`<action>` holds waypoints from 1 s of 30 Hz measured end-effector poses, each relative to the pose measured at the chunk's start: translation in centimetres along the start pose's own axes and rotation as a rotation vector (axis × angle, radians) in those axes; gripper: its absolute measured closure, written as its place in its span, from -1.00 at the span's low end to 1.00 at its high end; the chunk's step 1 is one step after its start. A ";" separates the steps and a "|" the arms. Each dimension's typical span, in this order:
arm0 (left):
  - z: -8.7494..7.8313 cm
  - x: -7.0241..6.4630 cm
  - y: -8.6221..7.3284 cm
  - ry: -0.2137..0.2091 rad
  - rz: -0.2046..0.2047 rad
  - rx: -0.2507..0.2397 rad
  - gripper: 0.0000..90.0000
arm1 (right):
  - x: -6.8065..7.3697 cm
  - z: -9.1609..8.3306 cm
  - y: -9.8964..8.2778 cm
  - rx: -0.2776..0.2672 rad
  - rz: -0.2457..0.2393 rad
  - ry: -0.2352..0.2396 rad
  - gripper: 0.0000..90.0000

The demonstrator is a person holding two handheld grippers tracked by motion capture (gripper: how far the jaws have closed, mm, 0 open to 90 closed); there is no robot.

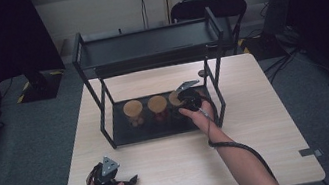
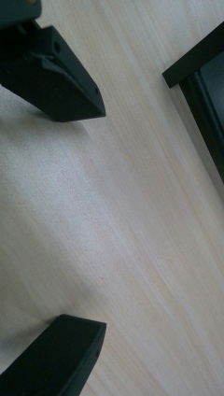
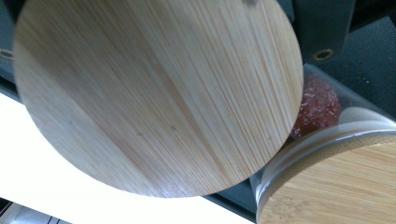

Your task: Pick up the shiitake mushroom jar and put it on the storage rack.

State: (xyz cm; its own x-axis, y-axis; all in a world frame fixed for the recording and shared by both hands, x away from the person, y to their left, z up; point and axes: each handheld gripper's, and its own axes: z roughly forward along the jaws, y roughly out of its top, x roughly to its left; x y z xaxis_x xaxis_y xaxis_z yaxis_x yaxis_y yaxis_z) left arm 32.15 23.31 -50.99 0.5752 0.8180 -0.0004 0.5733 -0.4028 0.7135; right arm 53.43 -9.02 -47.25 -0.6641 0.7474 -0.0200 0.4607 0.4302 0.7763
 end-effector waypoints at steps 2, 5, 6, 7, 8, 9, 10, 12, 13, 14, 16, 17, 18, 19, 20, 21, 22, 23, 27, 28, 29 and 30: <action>0.0 0.0 0.0 0.000 0.000 0.001 -0.99 | 0.0 0.0 0.0 -0.002 0.000 -0.002 -0.43; 0.0 0.0 0.0 0.000 0.000 0.000 -0.99 | 0.0 0.1 0.0 -0.003 -0.001 -0.004 -0.43; 0.0 0.0 0.0 0.000 -0.002 0.000 -0.99 | 0.0 0.1 0.0 -0.003 -0.002 -0.004 -0.43; 0.0 0.0 0.0 0.000 0.000 0.000 -0.99 | -0.1 0.1 0.0 -0.004 -0.004 -0.004 -0.43; 0.0 0.0 0.0 0.000 0.000 0.000 -0.99 | -0.1 0.1 0.0 -0.005 -0.003 -0.005 -0.43; 0.0 0.0 0.0 0.000 0.000 0.000 -0.99 | -0.1 0.1 0.0 -0.007 -0.001 -0.007 -0.43; 0.0 0.0 0.0 0.000 0.000 0.000 -0.99 | -0.1 0.1 0.0 -0.009 0.000 -0.008 -0.43; 0.0 0.0 0.0 0.000 -0.001 0.000 -0.99 | -0.1 0.2 0.0 -0.010 0.002 -0.009 -0.43; 0.0 0.0 0.0 0.000 0.000 0.000 -0.99 | -0.1 0.2 0.0 -0.010 0.001 -0.010 -0.43; 0.0 0.0 0.0 0.000 0.000 0.000 -0.99 | -0.1 0.2 0.0 -0.009 0.001 -0.011 -0.43; 0.0 0.0 0.0 0.000 0.000 0.000 -0.99 | -0.1 0.2 0.0 -0.014 0.005 -0.015 -0.43; 0.0 0.0 0.0 0.000 -0.001 0.000 -0.99 | -0.1 0.3 0.0 -0.016 0.006 -0.018 -0.43; 0.0 0.0 0.0 0.000 0.000 0.000 -0.99 | -0.1 0.3 0.0 -0.018 0.008 -0.020 -0.43; 0.0 0.0 0.0 0.000 0.000 0.000 -0.99 | -0.2 0.3 0.0 -0.021 0.011 -0.021 -0.43; 0.0 0.0 0.0 0.000 0.000 0.000 -0.99 | -0.2 0.3 0.0 -0.023 0.012 -0.022 -0.43; 0.0 0.0 0.0 0.000 0.000 0.000 -0.99 | -0.2 0.4 0.0 -0.024 0.011 -0.022 -0.43; 0.0 0.0 0.0 0.000 0.000 0.000 -0.99 | -0.2 0.4 0.1 -0.024 0.010 -0.023 -0.43; 0.0 0.0 0.0 0.000 -0.001 0.000 -0.99 | -0.2 0.4 0.1 -0.025 0.010 -0.024 -0.43; 0.0 0.0 0.0 -0.001 -0.001 0.000 -0.99 | -0.2 0.5 0.0 -0.030 0.011 -0.027 -0.43; 0.0 0.0 0.0 -0.001 -0.001 0.000 -0.99 | -0.2 0.5 0.0 -0.029 0.014 -0.028 -0.43; 0.0 0.0 0.0 -0.001 -0.001 0.000 -0.99 | -0.2 0.5 0.0 -0.030 0.014 -0.030 -0.43; 0.0 0.0 0.0 -0.001 0.000 0.000 -0.99 | -0.1 0.5 0.0 -0.031 0.015 -0.031 -0.43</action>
State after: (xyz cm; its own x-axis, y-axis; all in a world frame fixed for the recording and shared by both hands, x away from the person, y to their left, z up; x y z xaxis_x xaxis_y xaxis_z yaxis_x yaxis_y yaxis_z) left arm 32.14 23.32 -51.00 0.5755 0.8178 -0.0014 0.5736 -0.4025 0.7134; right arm 53.79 -8.91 -47.56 -0.6386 0.7690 -0.0276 0.4515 0.4035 0.7958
